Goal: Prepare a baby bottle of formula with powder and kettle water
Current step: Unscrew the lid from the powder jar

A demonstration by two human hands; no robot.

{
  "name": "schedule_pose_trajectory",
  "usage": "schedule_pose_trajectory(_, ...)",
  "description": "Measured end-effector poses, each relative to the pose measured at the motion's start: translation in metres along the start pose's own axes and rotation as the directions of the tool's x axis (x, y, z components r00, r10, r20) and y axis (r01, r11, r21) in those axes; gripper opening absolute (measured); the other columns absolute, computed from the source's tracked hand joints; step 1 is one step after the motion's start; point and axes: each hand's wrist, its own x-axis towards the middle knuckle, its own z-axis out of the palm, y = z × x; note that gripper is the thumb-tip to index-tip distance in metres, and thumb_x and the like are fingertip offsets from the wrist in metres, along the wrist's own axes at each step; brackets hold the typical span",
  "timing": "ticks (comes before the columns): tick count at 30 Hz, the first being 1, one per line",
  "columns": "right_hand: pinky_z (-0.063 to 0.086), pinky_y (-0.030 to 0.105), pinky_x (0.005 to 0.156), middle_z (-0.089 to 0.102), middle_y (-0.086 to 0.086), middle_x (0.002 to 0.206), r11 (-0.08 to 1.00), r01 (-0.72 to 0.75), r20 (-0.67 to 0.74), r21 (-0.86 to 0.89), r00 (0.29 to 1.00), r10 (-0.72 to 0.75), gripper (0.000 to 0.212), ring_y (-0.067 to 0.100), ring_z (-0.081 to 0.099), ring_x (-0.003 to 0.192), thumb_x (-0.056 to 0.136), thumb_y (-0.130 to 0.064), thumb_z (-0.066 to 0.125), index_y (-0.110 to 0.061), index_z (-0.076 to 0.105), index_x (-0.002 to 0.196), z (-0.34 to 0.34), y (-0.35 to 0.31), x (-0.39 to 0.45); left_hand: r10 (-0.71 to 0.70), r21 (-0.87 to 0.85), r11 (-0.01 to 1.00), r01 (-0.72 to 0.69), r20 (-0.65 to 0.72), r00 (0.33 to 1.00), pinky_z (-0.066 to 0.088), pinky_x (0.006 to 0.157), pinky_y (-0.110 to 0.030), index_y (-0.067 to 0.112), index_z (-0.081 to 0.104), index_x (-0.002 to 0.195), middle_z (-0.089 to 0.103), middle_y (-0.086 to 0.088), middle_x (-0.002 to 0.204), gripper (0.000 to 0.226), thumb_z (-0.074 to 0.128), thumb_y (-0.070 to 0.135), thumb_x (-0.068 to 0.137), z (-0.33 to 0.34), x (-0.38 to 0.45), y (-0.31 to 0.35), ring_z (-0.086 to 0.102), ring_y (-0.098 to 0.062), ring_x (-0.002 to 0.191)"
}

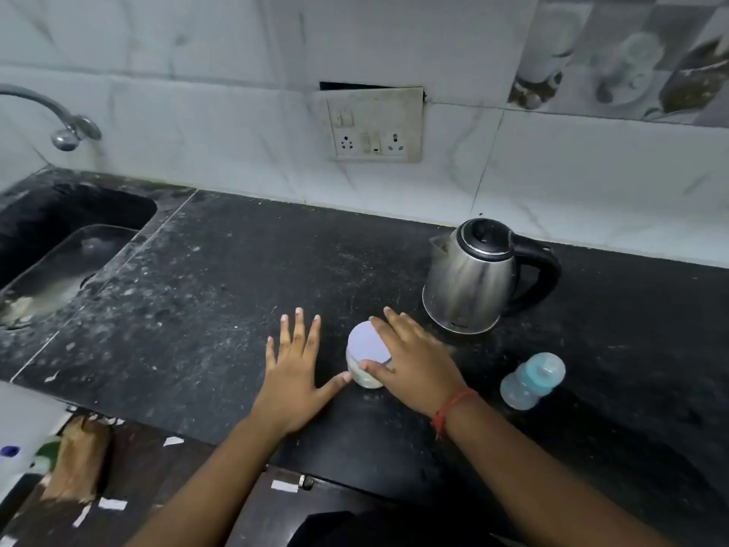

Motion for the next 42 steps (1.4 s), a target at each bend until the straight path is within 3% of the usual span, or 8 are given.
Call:
schedule_pose_trajectory(4,0.041,0.043,0.108,0.04,0.0,0.155,0.996,0.049,0.031,-0.079,0.998,-0.047,0.076,0.029,0.044,0.134,0.087,-0.063,0.059,-0.034,0.035,0.153,0.004,-0.007,0.011,-0.001,-0.02,1.0,0.003,0.089,0.996,-0.009,0.126,-0.053,0.038,-0.027,0.154,-0.041,0.013,0.161,0.112,0.04,0.088,0.08,0.013,0.0,0.003,-0.039,-0.013,0.149)
schedule_pose_trajectory(9,0.045,0.038,0.102,0.051,0.0,0.134,0.998,0.055,-0.017,-0.024,0.998,-0.056,0.077,0.026,0.049,0.119,0.083,-0.058,0.068,-0.032,0.041,0.151,-0.004,0.003,0.009,-0.006,-0.198,0.98,0.034,0.138,0.99,0.001,0.128,-0.049,0.032,-0.014,0.162,-0.033,0.013,0.163,0.123,0.067,0.074,0.08,0.03,-0.001,0.021,-0.031,-0.012,0.152)
schedule_pose_trajectory(13,0.04,0.036,0.107,0.051,0.001,0.131,0.989,0.025,-0.031,0.146,0.999,-0.021,0.08,0.025,0.048,0.121,0.082,-0.051,0.073,-0.029,0.041,0.153,-0.024,0.01,-0.001,0.022,-0.53,0.848,0.023,0.079,0.997,0.022,0.128,-0.036,0.032,0.014,0.162,0.007,0.01,0.173,0.115,0.084,0.057,0.074,0.035,-0.002,0.054,0.01,-0.01,0.159)
schedule_pose_trajectory(16,0.036,0.035,0.112,0.048,0.0,0.136,0.954,-0.023,0.007,0.297,1.0,0.023,0.08,0.02,0.046,0.129,0.084,-0.049,0.075,-0.03,0.04,0.153,-0.037,0.016,-0.015,-0.043,-0.646,0.763,0.023,-0.016,0.999,0.048,0.105,-0.025,0.04,0.036,0.142,0.045,0.026,0.144,0.093,0.091,0.046,0.068,0.035,-0.003,0.076,0.048,0.001,0.134)
schedule_pose_trajectory(19,0.041,0.035,0.106,0.046,-0.004,0.141,0.981,-0.041,0.062,0.189,0.998,0.03,0.078,0.019,0.048,0.131,0.086,-0.061,0.066,-0.033,0.036,0.153,-0.043,0.027,-0.029,0.05,-0.569,0.817,-0.094,-0.092,0.995,0.049,0.088,-0.015,0.038,0.039,0.13,0.04,0.032,0.124,0.081,0.088,0.044,0.066,0.033,-0.005,0.094,0.055,-0.001,0.116)
schedule_pose_trajectory(24,0.043,0.037,0.096,0.049,-0.006,0.141,0.959,-0.21,0.066,0.191,0.977,0.201,0.075,0.023,0.056,0.125,0.082,-0.079,0.052,-0.036,0.041,0.143,-0.04,0.037,-0.044,0.191,-0.407,0.885,-0.224,-0.12,0.974,0.049,0.099,-0.033,0.013,0.049,0.138,0.048,0.003,0.126,0.083,0.081,0.047,0.069,0.033,-0.007,0.115,0.052,-0.016,0.117)
schedule_pose_trajectory(32,0.046,0.038,0.097,0.05,-0.019,0.13,0.947,-0.146,-0.036,0.287,0.986,0.163,0.075,0.013,0.057,0.117,0.076,-0.081,0.043,-0.04,0.047,0.138,-0.05,0.049,-0.066,0.187,-0.443,0.884,-0.148,0.045,0.981,0.045,0.076,-0.005,0.042,0.036,0.128,0.055,0.039,0.111,0.085,0.084,0.059,0.06,0.018,-0.003,0.131,0.055,0.018,0.104)
schedule_pose_trajectory(42,0.05,0.039,0.093,0.051,-0.014,0.119,0.964,0.075,-0.021,0.256,0.997,-0.072,0.072,0.01,0.058,0.108,0.08,-0.073,0.051,-0.032,0.052,0.139,-0.08,0.067,-0.055,0.218,-0.485,0.864,-0.134,0.12,0.968,0.052,0.076,-0.014,0.052,0.036,0.128,0.059,0.037,0.115,0.087,0.086,0.054,0.056,-0.003,0.011,0.145,0.063,0.009,0.099)
